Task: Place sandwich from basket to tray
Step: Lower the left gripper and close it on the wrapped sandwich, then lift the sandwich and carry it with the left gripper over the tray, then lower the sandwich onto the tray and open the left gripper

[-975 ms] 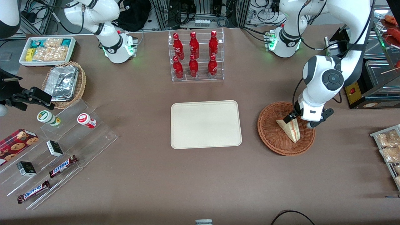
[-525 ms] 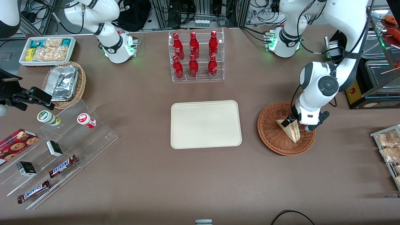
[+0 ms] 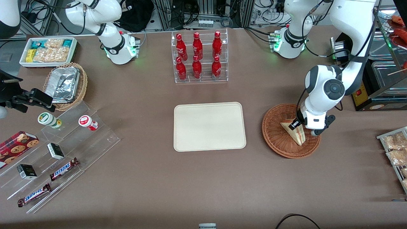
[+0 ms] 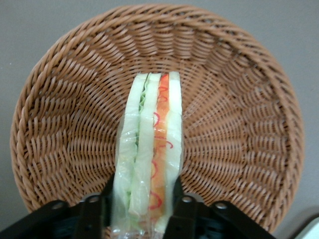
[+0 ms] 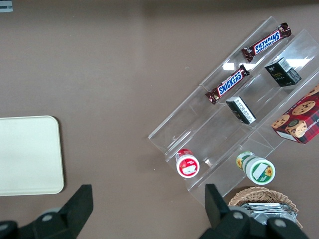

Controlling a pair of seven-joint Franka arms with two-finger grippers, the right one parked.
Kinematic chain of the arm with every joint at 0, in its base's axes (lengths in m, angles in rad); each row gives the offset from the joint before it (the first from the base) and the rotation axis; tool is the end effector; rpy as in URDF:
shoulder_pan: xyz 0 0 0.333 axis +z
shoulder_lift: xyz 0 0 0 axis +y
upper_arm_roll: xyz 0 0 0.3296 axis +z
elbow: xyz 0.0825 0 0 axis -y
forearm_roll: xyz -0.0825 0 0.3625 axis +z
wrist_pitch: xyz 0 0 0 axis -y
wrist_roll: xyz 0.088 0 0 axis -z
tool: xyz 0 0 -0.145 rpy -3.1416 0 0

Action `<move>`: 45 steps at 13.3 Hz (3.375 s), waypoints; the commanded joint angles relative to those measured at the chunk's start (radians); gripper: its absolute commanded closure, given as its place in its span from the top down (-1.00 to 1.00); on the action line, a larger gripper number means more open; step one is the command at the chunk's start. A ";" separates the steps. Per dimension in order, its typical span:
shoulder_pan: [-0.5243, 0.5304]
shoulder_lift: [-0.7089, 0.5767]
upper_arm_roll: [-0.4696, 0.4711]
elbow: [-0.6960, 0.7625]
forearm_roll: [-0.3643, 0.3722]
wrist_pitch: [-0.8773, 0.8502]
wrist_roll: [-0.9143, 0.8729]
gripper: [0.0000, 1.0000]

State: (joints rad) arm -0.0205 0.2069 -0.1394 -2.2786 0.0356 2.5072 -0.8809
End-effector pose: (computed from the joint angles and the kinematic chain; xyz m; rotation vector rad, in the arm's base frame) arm 0.5195 -0.0838 0.2597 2.9362 1.0649 0.0271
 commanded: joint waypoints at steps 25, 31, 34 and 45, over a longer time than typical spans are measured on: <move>-0.585 0.436 0.000 0.775 -0.002 -0.496 -0.133 -0.92; -0.647 0.491 0.000 0.778 0.003 -0.332 -0.204 -0.92; -0.650 0.491 0.000 0.774 0.003 -0.329 -0.199 -0.92; -0.638 0.378 0.004 0.774 0.010 -0.448 -0.185 1.00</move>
State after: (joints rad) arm -0.6557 0.6442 -0.1470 -1.4957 0.0378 2.1376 -1.0634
